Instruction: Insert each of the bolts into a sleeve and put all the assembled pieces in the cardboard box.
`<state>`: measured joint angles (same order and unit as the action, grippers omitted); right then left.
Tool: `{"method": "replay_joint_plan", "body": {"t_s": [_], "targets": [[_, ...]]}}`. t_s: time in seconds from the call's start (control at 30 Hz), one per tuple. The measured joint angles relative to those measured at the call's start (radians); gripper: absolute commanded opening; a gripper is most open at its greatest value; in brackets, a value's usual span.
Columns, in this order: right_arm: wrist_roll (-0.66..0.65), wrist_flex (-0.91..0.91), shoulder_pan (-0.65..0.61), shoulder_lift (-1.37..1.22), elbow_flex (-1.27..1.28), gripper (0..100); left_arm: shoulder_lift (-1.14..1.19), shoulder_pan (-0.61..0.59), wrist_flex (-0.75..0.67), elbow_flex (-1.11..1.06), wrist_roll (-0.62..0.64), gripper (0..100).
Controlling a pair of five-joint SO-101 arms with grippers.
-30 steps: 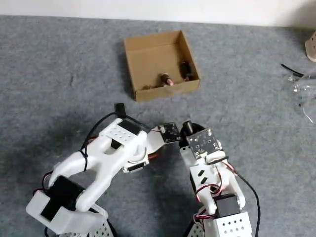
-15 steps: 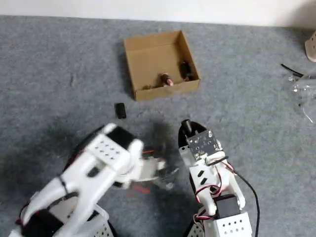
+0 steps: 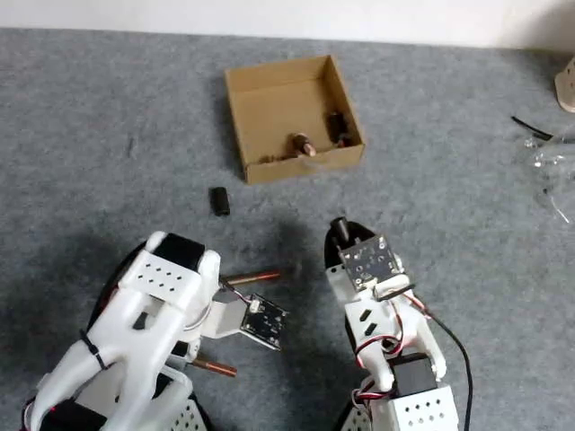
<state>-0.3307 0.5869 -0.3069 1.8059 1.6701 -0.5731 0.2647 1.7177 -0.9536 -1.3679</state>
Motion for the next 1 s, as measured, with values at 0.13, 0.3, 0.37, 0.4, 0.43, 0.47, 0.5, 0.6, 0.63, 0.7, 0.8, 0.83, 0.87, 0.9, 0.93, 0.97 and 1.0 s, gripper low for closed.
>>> {"method": "replay_joint_plan", "body": {"t_s": [0.13,0.3,0.37,0.4,0.43,0.47,0.5,0.6,0.63,0.7,0.8,0.83,0.87,0.9,0.93,0.97,1.0], "targets": [[0.000,0.000,0.023,0.000,0.000,0.5,0.000,-0.006,-0.009,-0.006,0.000,1],[0.000,0.000,0.021,0.000,0.000,0.5,0.000,-0.052,-0.126,-0.012,0.000,1],[0.000,0.000,0.021,0.000,0.000,0.5,0.000,-0.075,-0.196,-0.011,0.000,1],[0.000,0.000,0.021,0.000,0.000,0.5,0.000,-0.084,-0.227,-0.011,0.000,1],[0.000,0.000,0.021,0.000,0.000,0.5,0.000,-0.089,-0.250,-0.011,0.000,1],[0.000,0.000,0.021,0.000,0.000,0.5,0.000,-0.095,-0.270,-0.011,0.000,1],[0.000,0.000,0.021,0.000,0.000,0.5,0.000,-0.101,-0.284,-0.011,0.000,1],[0.000,0.000,0.021,0.000,0.000,0.5,0.000,-0.140,-0.304,-0.011,0.000,1],[0.000,0.000,0.021,0.000,0.000,0.5,0.000,-0.157,-0.313,-0.005,0.000,1],[0.000,0.000,0.021,0.000,0.000,0.5,0.000,-0.192,-0.328,0.011,0.000,1],[0.000,0.000,0.021,0.000,0.000,0.5,0.000,-0.230,-0.330,0.028,0.000,1],[0.000,0.000,0.021,0.000,0.000,0.5,0.000,-0.232,-0.333,0.029,0.000,1],[0.000,0.000,0.021,0.000,0.000,0.5,0.000,-0.232,-0.334,0.031,0.000,1],[0.000,-0.002,0.021,0.000,0.000,0.5,0.000,-0.230,-0.334,0.032,0.000,1],[0.000,-0.011,0.021,0.000,0.000,0.5,0.002,-0.230,-0.334,0.032,0.000,1],[0.000,-0.018,0.021,0.000,0.000,0.5,0.005,-0.230,-0.334,0.032,0.000,1],[0.000,-0.023,0.021,0.000,0.000,0.5,0.014,-0.233,-0.334,0.032,0.000,1]]}}
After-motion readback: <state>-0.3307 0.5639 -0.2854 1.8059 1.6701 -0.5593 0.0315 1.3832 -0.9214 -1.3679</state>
